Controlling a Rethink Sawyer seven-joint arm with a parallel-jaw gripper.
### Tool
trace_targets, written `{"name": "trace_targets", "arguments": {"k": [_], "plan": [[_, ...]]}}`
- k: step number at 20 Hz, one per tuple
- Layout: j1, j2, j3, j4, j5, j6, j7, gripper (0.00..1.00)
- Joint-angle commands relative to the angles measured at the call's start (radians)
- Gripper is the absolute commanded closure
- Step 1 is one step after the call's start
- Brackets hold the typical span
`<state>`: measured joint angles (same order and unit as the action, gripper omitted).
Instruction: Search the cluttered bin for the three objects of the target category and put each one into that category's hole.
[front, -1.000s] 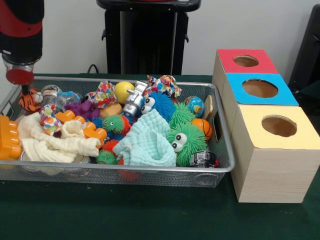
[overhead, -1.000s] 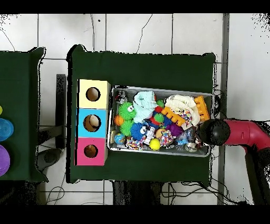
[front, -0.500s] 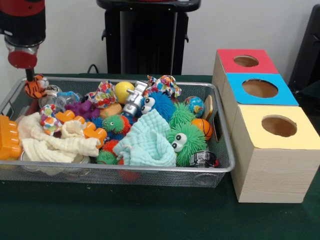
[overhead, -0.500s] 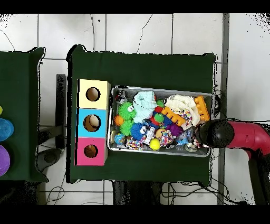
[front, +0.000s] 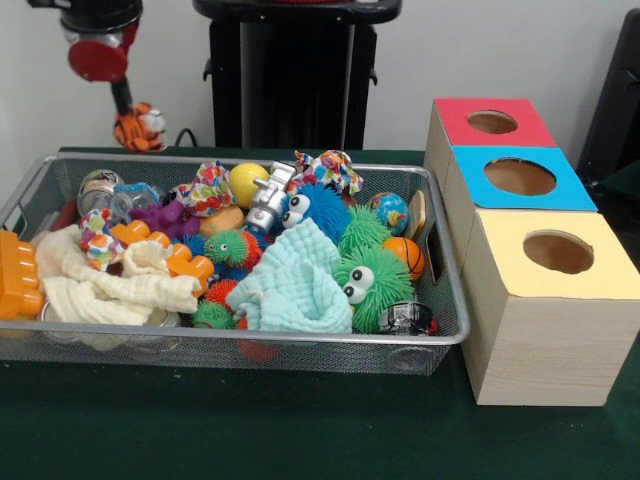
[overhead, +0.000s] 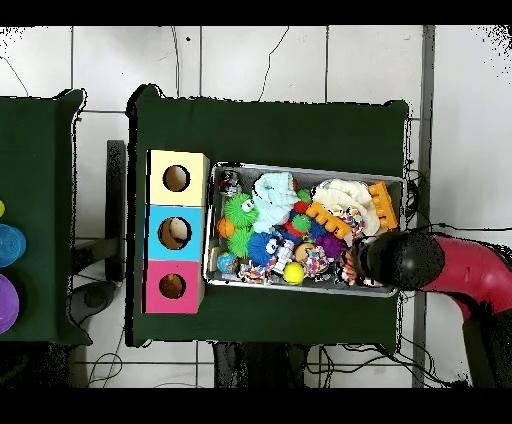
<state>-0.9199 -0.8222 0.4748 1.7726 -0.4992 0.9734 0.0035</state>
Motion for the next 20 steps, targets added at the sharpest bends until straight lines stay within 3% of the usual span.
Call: {"name": "trace_targets", "arguments": {"k": [1, 5, 12, 17, 20], "plan": [[0.056, -0.132, 0.065, 0.242, 0.184, -0.041, 0.240, 1.00], [0.115, -0.138, 0.026, 0.301, 0.271, -0.145, 0.358, 1.00], [0.237, -0.213, 0.013, 0.439, 0.448, -0.301, 0.464, 1.00], [0.339, -0.182, -0.015, 0.440, 0.528, -0.412, 0.565, 1.00], [0.401, -0.205, -0.045, 0.424, 0.572, -0.403, 0.619, 1.00]]}}
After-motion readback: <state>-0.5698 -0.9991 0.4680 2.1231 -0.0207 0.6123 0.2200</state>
